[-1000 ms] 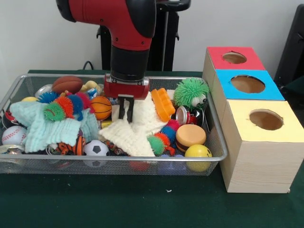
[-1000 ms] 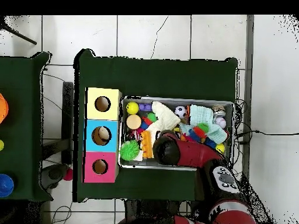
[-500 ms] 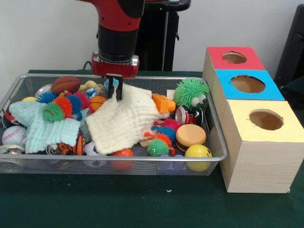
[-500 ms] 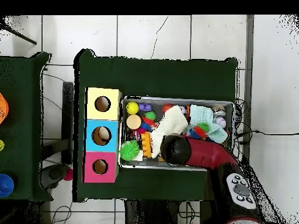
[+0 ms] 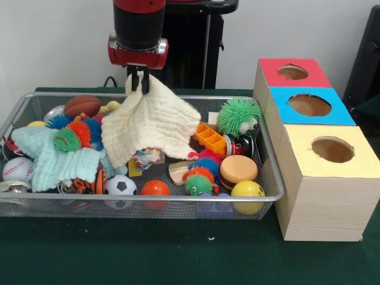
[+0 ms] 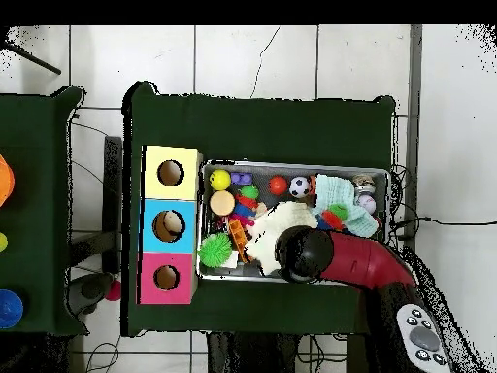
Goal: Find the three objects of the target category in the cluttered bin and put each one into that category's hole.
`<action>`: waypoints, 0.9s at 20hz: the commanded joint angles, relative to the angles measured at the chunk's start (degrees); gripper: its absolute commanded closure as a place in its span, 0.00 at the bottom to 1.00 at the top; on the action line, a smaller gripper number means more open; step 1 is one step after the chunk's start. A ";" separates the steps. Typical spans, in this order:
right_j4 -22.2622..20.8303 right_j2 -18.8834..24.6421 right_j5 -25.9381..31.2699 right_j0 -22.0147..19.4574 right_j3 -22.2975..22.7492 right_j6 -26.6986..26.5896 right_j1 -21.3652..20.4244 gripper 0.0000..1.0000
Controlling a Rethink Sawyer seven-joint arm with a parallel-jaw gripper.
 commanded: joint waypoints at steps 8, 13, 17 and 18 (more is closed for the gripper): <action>6.57 6.87 15.13 -0.60 7.03 -0.19 -7.03 1.00; 8.49 7.75 10.75 -1.09 8.38 1.23 -6.81 1.00; 11.06 8.32 11.11 -1.33 10.09 2.15 -7.74 1.00; 11.79 8.50 11.15 -1.25 10.57 2.45 -7.98 1.00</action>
